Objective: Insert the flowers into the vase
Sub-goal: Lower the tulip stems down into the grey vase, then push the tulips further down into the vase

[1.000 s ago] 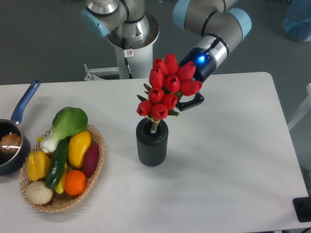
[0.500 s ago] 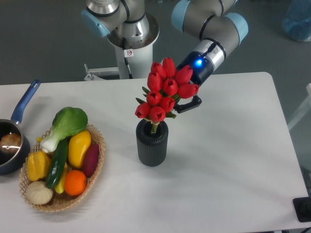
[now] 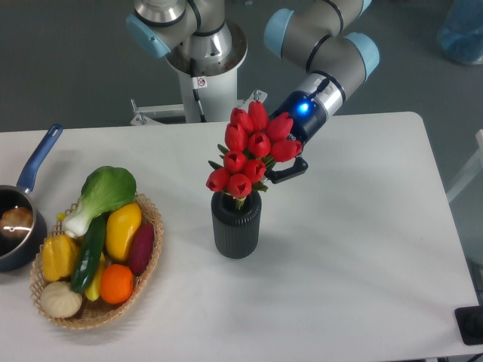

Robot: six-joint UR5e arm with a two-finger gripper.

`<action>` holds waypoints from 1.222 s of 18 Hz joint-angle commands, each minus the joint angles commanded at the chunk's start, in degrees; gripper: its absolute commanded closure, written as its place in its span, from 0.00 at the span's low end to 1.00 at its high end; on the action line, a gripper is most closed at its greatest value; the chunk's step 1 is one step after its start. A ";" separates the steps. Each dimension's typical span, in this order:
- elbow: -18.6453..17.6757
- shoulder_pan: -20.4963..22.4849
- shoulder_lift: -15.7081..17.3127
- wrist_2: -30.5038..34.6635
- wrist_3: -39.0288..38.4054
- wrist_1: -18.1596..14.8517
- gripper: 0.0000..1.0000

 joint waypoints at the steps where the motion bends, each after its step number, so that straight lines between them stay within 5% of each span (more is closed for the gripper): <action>1: -0.35 0.00 0.00 0.00 0.44 0.00 0.90; 22: -4.57 -0.09 -3.16 0.26 10.20 0.00 0.89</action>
